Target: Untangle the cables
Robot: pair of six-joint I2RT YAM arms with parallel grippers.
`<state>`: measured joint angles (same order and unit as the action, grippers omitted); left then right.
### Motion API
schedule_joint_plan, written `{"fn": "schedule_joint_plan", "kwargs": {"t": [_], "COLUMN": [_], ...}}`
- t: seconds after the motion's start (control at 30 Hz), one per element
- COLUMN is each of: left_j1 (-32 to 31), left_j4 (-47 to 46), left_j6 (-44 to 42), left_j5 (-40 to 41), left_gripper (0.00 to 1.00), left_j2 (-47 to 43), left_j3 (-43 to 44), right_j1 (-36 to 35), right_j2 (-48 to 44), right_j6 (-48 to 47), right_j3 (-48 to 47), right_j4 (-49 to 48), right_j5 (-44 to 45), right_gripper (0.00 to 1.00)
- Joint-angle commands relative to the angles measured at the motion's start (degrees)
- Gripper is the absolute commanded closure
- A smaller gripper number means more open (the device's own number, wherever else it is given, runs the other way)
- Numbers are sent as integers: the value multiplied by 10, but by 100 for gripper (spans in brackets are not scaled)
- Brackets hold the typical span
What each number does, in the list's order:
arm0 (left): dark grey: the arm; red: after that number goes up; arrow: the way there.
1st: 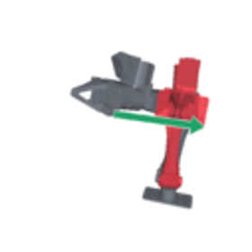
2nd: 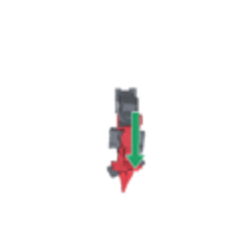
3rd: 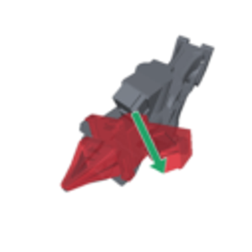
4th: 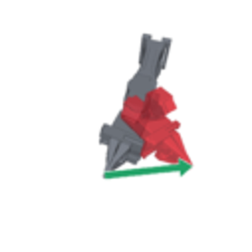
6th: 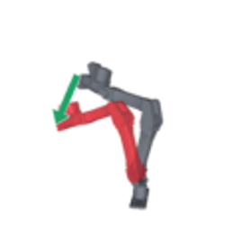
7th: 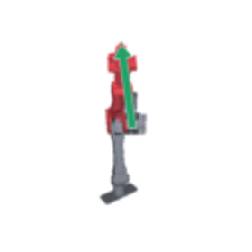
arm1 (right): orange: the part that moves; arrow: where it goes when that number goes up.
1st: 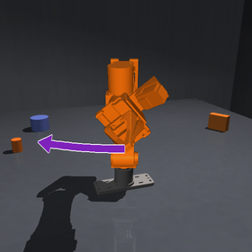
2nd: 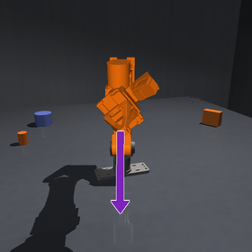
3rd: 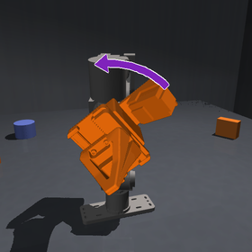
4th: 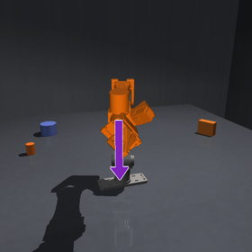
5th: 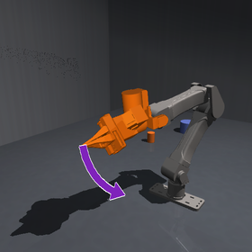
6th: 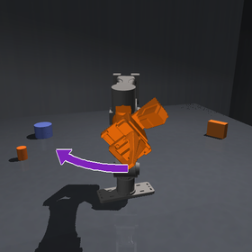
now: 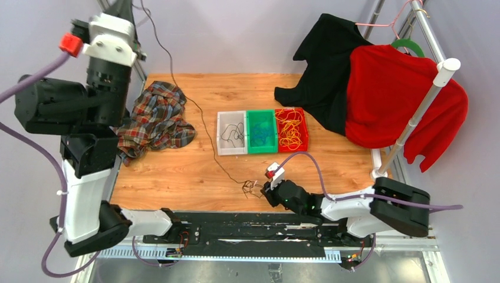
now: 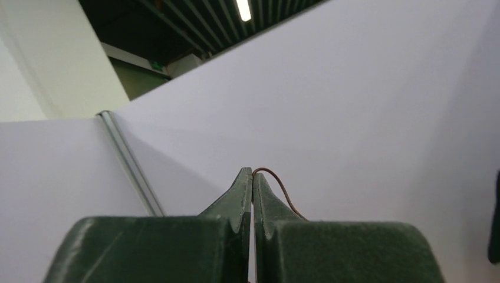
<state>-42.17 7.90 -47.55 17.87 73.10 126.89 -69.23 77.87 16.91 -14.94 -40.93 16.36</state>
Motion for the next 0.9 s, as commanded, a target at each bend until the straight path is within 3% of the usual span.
{"fn": "schedule_joint_plan", "kwargs": {"t": [0.0, 0.1, 0.27, 0.37, 0.43, 0.5, 0.6, 0.7, 0.87], "left_j1": [2, 1, 1, 1, 2, 1, 1, 1, -1], "left_j4": [123, 223, 311, 366, 397, 421, 434, 432, 378], "left_j6": [55, 80, 83, 82, 80, 83, 103, 129, 137], "left_j5": [-20, -43, -60, -81, -111, -156, -232, -332, -439], "left_gripper": [100, 100, 98, 83, 62, 42, 34, 17, 16], "left_j2": [-59, -114, -215, -256, -274, -280, -268, -235, -190], "left_j3": [-93, -195, -460, -570, -631, -670, -689, -680, -712], "right_j1": [-7, -8, -7, -7, -7, -7, -7, -7, -6], "right_j2": [-76, -133, -209, -237, -247, -253, -258, -268, -301], "right_j6": [-3, -9, -8, -10, -12, -14, -12, -14, -6], "right_j3": [-12, -18, -22, -28, -32, -36, -44, -60, -83], "right_j4": [76, 120, 163, 190, 200, 206, 206, 204, 202], "right_j5": [42, 38, 31, 27, 20, 12, 3, -9, -8], "right_gripper": [88, 91, 99, 99, 99, 99, 99, 99, 99]}}
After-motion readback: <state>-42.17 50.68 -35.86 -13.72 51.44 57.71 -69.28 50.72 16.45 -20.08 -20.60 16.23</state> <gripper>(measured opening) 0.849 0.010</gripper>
